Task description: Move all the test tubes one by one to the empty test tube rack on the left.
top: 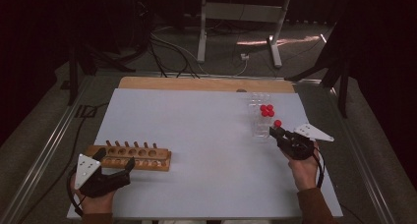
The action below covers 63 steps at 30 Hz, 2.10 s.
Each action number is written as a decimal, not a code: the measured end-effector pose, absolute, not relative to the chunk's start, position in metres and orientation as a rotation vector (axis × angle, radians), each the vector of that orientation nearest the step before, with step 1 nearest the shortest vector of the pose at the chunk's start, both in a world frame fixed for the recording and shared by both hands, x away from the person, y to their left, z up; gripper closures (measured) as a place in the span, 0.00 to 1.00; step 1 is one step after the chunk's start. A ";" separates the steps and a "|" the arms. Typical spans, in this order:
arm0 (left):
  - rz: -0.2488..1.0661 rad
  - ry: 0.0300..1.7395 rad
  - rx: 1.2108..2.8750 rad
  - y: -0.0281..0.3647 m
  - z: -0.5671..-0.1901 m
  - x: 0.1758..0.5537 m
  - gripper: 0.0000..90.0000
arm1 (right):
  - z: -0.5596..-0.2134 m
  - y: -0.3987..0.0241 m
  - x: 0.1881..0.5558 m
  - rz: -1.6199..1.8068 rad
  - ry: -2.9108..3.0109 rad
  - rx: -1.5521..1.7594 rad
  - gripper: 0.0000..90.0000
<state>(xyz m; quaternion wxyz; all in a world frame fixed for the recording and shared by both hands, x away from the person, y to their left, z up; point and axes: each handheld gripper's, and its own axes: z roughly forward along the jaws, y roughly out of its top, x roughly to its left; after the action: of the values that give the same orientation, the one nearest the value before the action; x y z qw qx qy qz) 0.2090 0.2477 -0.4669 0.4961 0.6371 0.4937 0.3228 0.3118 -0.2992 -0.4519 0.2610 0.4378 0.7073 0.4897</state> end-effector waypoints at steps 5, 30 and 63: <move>0.765 1.182 1.549 0.248 -0.466 0.209 0.02 | -0.456 -0.296 0.309 1.342 1.933 1.179 0.83; 0.602 0.952 1.663 0.145 -0.433 0.241 0.06 | -0.451 -0.242 0.297 1.419 2.128 0.995 0.83; 0.337 0.706 1.862 0.001 -0.426 0.284 0.72 | -0.451 -0.200 0.283 1.431 2.308 0.806 0.83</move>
<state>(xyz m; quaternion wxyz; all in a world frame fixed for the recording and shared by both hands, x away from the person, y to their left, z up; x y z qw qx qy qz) 0.2842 0.0010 -0.4264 0.5318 0.7807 0.2961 0.1413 0.2825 -0.1997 -0.4510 0.1540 0.2813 0.8050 0.4991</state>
